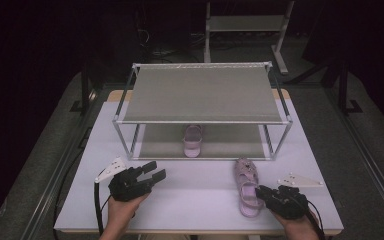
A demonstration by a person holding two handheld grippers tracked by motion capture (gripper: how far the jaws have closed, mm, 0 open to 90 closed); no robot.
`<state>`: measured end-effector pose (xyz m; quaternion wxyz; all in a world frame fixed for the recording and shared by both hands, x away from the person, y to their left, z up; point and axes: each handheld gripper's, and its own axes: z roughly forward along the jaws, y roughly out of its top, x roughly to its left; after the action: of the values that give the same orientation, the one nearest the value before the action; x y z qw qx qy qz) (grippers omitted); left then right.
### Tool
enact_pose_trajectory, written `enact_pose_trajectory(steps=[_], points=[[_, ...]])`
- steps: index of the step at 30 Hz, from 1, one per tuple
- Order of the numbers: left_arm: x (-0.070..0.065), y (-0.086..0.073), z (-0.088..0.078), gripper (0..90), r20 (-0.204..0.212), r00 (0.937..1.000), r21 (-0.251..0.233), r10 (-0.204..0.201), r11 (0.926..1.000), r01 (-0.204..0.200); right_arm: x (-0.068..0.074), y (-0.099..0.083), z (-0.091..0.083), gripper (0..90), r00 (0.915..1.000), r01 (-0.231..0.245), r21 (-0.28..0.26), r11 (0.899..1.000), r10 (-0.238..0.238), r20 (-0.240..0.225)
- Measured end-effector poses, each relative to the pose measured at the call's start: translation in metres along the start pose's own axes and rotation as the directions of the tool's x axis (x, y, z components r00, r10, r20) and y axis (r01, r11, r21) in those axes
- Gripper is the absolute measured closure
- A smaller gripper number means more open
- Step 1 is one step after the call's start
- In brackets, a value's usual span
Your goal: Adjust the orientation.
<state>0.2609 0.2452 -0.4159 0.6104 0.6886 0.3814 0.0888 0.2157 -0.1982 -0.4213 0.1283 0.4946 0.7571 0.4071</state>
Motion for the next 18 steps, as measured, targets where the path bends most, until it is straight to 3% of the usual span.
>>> enact_pose_trajectory(steps=[8,18], points=[[0.002,0.000,-0.002,43.0,-0.004,1.0000,-0.003,0.003,1.0000,-0.003,-0.009,-0.003,-0.003,81.3,0.9981,-0.060,-0.033,0.998,0.059,-0.016],[0.005,0.000,-0.002,39.9,-0.016,0.9999,-0.002,0.000,1.0000,0.000,-0.016,-0.004,-0.005,82.0,0.9861,-0.152,-0.063,0.986,0.147,-0.078]])
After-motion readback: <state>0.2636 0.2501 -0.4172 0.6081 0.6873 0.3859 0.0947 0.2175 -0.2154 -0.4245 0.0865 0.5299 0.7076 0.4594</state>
